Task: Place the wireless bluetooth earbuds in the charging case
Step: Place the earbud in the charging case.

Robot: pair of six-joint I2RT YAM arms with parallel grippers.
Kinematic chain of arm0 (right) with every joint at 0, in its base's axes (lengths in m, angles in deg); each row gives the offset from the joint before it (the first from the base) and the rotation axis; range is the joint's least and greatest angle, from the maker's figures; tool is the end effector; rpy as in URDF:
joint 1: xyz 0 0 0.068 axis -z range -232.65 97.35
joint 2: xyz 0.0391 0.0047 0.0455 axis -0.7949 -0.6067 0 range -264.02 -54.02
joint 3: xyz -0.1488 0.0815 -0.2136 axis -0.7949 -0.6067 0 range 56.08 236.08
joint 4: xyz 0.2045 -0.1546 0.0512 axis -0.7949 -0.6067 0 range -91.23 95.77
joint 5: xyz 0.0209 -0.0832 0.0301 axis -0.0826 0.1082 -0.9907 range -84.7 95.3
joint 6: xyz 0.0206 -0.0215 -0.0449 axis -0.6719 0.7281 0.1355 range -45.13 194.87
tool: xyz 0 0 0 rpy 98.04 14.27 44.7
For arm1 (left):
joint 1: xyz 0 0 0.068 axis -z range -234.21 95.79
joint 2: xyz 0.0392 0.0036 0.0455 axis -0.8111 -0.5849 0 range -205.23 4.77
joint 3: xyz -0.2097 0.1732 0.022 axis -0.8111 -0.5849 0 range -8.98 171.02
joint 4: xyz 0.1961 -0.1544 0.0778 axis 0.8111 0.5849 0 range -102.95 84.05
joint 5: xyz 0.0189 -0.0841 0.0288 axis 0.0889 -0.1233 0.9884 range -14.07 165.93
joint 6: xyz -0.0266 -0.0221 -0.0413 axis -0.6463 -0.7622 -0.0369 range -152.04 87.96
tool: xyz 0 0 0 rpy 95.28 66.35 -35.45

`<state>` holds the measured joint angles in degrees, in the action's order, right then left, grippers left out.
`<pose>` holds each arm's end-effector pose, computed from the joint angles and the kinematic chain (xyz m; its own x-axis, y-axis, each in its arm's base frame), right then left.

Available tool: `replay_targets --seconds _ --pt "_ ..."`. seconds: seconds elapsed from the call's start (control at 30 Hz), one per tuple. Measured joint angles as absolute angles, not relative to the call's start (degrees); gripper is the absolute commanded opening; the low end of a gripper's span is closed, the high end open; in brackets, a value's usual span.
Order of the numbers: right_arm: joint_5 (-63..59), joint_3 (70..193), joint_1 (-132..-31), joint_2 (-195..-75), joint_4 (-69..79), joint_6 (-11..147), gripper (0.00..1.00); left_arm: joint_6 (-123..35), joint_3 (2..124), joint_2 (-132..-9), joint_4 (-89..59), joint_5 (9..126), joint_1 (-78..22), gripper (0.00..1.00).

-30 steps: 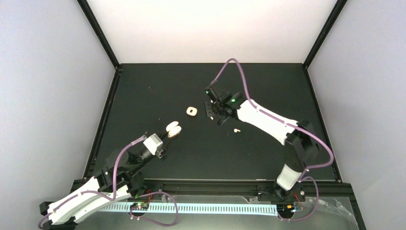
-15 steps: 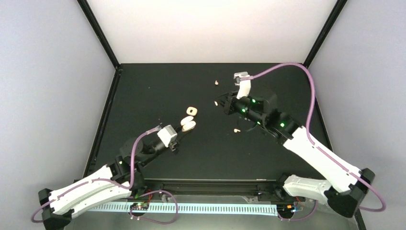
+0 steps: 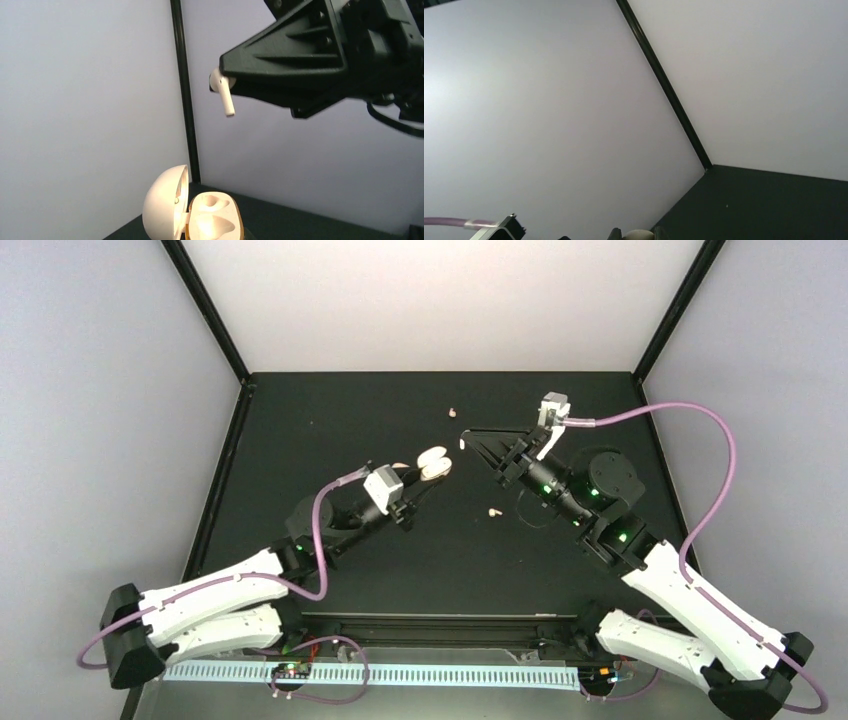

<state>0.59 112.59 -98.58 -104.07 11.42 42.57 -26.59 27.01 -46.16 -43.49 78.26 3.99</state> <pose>0.1329 0.1415 0.4261 -0.2891 0.4670 -0.8357 -0.7305 0.4566 0.5078 0.1125 -0.1788 0.3428 0.2198 -0.1742 -0.9599 0.8113 0.5791 0.0807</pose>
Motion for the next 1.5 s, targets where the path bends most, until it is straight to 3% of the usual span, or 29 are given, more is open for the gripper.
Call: replay_targets --seconds 0.57,1.5 --pt "0.59 109.81 -99.30 -101.64 17.41 43.51 0.01 -30.76 35.82 -59.41 -54.33 74.02 3.99 0.02" --pt "0.39 107.89 -99.56 -101.53 17.82 44.36 0.01 -33.71 37.09 -61.88 -56.80 72.05 3.99 0.02"
